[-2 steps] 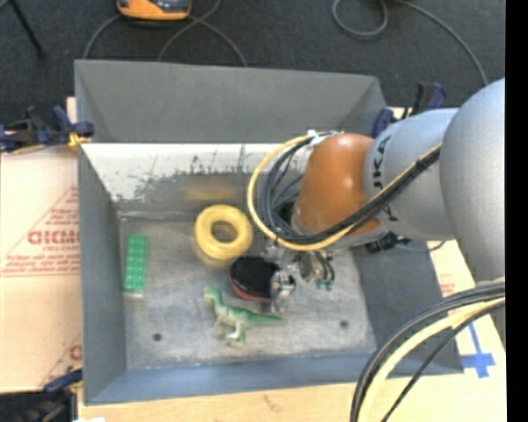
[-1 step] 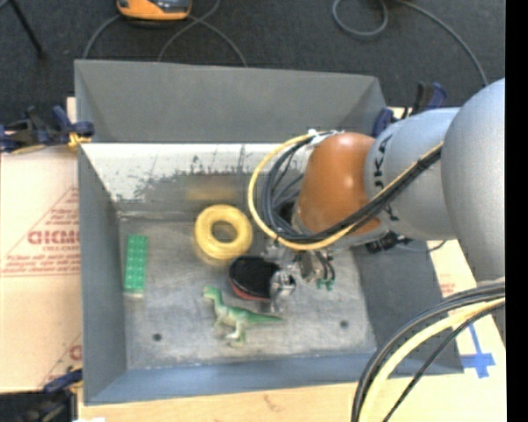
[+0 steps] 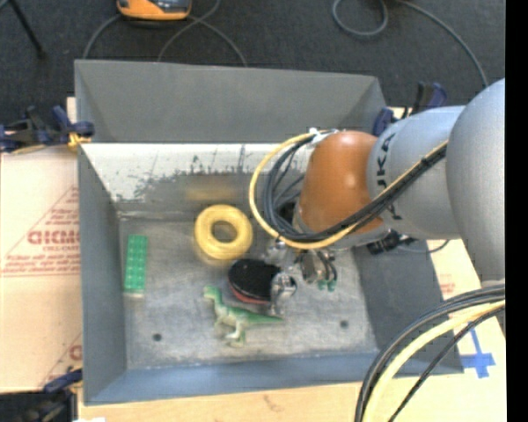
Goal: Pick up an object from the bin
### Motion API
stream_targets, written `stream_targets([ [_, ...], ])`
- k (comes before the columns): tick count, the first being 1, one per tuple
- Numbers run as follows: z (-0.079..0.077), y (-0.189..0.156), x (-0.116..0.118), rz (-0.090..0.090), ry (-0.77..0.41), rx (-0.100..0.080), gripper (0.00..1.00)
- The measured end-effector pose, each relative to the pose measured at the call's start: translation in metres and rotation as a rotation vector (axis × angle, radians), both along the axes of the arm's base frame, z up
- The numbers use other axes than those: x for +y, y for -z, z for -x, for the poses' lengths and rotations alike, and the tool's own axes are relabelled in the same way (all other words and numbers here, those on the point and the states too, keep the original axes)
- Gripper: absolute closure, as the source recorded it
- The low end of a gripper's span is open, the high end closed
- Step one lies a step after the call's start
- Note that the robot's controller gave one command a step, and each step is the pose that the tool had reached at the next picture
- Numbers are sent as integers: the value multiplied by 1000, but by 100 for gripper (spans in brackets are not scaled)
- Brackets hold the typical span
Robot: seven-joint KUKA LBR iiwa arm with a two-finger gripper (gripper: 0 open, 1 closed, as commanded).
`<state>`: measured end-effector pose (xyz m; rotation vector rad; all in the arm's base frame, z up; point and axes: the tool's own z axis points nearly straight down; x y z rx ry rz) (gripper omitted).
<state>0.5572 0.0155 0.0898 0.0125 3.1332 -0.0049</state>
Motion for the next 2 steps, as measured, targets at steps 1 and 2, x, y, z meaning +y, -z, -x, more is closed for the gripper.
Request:
stream_targets([
  [1, 3, -19, 0, -1, -1, 13, 100],
  [2, 2, -41, 1, -2, -1, 12, 100],
])
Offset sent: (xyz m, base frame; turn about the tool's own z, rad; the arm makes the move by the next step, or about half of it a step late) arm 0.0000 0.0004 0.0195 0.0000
